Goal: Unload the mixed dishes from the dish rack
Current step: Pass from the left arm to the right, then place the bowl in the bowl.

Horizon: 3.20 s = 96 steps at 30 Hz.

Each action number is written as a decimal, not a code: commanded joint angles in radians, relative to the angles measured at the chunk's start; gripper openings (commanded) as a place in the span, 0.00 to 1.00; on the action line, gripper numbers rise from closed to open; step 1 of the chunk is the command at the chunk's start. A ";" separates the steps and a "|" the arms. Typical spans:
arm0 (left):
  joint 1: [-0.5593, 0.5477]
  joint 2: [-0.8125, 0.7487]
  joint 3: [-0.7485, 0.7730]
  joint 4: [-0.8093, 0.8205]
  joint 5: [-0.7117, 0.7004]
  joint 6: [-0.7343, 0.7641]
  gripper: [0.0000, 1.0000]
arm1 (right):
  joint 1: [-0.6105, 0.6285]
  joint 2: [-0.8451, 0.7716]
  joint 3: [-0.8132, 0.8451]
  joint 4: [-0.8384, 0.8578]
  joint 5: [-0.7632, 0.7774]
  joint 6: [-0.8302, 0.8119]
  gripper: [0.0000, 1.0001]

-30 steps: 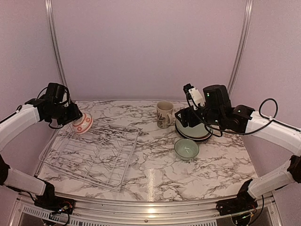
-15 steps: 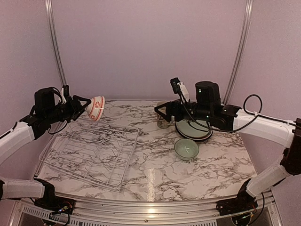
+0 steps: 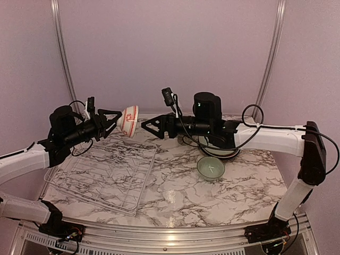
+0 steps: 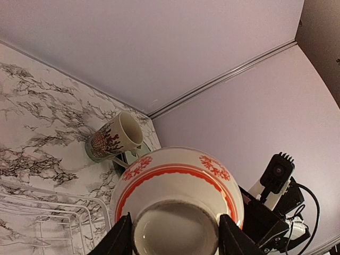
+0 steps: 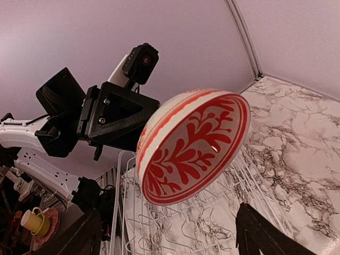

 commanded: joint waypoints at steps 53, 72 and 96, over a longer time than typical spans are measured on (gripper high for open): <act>-0.144 0.091 0.070 -0.073 -0.271 0.161 0.99 | -0.011 -0.061 0.047 -0.170 -0.001 -0.210 0.00; -0.140 0.130 0.093 -0.087 -0.267 0.185 0.99 | -0.006 -0.187 0.096 -1.045 0.576 -0.461 0.00; -0.137 0.055 0.057 -0.146 -0.312 0.215 0.99 | -0.044 0.047 0.085 -1.230 0.622 -0.330 0.00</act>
